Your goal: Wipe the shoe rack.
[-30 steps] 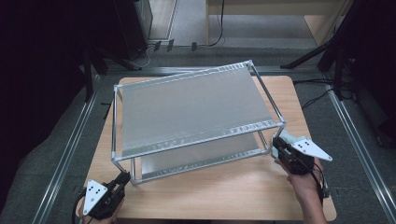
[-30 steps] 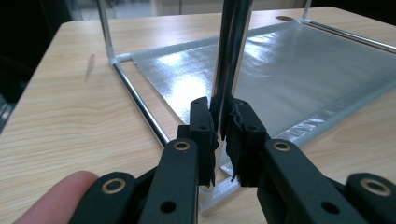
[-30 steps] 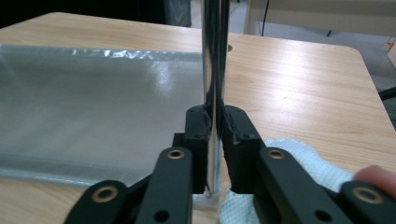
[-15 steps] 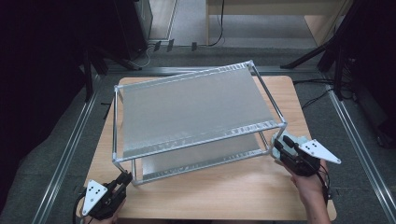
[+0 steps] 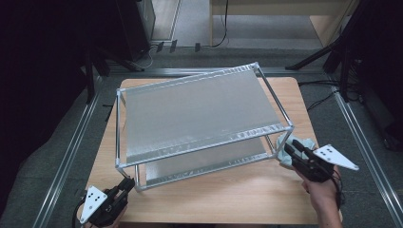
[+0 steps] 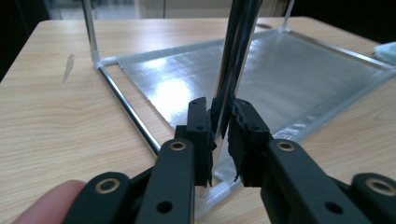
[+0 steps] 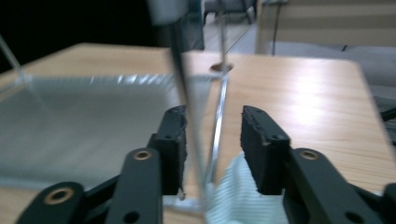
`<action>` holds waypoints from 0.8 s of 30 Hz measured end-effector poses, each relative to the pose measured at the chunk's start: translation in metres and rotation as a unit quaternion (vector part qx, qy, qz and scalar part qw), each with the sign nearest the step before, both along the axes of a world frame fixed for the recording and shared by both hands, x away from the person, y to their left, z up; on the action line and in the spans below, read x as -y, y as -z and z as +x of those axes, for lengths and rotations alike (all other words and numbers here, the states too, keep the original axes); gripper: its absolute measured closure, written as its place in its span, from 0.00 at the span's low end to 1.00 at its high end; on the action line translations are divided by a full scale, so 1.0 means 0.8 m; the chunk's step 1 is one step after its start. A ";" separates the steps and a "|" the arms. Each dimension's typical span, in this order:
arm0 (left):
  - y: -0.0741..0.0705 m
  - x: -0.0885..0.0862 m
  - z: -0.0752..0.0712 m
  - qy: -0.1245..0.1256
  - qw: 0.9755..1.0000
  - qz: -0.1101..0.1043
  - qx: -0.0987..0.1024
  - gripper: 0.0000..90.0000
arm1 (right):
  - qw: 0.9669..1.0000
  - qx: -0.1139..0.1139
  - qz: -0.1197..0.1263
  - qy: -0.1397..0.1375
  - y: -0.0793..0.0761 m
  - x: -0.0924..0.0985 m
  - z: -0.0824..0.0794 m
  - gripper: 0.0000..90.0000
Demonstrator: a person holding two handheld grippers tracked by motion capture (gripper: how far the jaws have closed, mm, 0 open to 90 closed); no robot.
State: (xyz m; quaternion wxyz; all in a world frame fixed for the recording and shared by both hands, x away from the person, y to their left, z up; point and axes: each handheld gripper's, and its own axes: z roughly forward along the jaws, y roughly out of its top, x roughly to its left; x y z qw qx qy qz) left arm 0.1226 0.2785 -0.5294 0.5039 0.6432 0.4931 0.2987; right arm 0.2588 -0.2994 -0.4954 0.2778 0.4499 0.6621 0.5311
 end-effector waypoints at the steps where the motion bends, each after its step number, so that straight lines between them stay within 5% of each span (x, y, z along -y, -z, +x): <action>1: 0.000 0.000 0.000 0.000 1.000 -0.001 0.000 0.82 | 1.000 0.002 0.016 0.010 -0.002 0.010 -0.002 0.66; 3: 0.002 0.000 0.002 0.001 1.000 -0.004 -0.006 0.80 | 0.999 -0.014 0.036 0.038 -0.001 0.024 0.000 0.64; 6: 0.003 0.001 0.004 -0.003 1.000 -0.004 -0.008 0.80 | 0.994 -0.067 -0.020 0.089 0.012 0.019 0.013 0.58; 10: 0.004 0.007 0.005 -0.003 1.000 0.003 -0.009 0.80 | 0.980 -0.128 -0.087 0.126 0.040 -0.002 0.039 0.46; 14: 0.004 0.006 0.003 0.000 1.000 0.004 -0.004 0.88 | 0.971 -0.156 -0.111 0.145 0.057 -0.011 0.059 0.57; 20: 0.004 0.005 0.000 0.011 1.000 0.005 -0.002 0.88 | 0.970 -0.179 -0.096 0.133 0.065 -0.004 0.048 0.83; 24: 0.003 0.007 -0.003 0.040 0.999 0.011 0.003 0.85 | 0.969 -0.208 -0.107 0.081 0.057 -0.002 0.030 0.82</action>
